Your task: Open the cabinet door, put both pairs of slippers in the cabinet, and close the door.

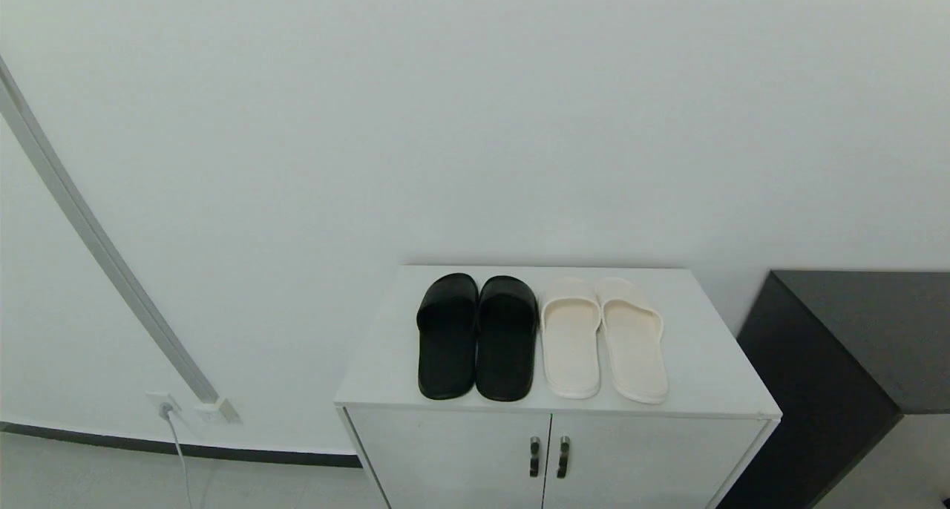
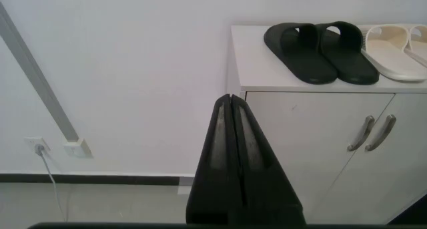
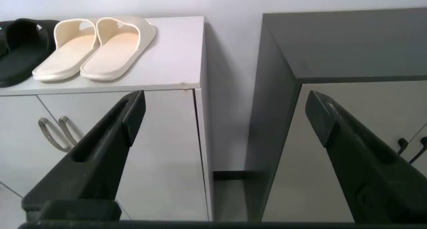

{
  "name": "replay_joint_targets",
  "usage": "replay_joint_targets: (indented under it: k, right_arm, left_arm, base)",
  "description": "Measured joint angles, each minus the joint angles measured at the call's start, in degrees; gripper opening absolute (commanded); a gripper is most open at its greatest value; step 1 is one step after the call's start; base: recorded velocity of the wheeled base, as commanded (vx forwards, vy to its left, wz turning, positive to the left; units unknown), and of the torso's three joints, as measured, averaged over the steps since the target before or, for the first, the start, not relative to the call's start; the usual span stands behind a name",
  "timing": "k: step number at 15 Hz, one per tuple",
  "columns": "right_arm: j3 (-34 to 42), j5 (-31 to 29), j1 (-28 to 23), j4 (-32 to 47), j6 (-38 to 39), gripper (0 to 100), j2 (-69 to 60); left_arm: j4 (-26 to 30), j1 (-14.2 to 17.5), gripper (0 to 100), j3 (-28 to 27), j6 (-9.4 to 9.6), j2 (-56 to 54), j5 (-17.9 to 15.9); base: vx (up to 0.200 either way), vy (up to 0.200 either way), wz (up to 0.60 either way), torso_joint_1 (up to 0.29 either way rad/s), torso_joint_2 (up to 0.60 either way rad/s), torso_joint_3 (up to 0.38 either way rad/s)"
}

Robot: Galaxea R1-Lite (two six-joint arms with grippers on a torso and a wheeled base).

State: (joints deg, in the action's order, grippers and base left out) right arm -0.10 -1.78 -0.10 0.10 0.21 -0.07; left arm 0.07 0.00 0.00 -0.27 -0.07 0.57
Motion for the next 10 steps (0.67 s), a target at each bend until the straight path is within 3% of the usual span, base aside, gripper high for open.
replay_joint_targets:
  k: [6,10]
  right_arm:
    - [-0.50,0.11,0.10,-0.10,0.96,100,1.50]
    - [-12.78,3.89,1.72,3.46,4.04,100,12.84]
  left_arm:
    - [0.02,-0.02,0,0.00,0.09,0.00,-0.17]
    - [0.02,0.00,0,0.00,0.17,0.00,-0.15]
  base:
    - [0.000,0.000,0.00,0.000,0.00,0.000]
    - [0.000,0.000,0.00,0.000,0.00,0.000]
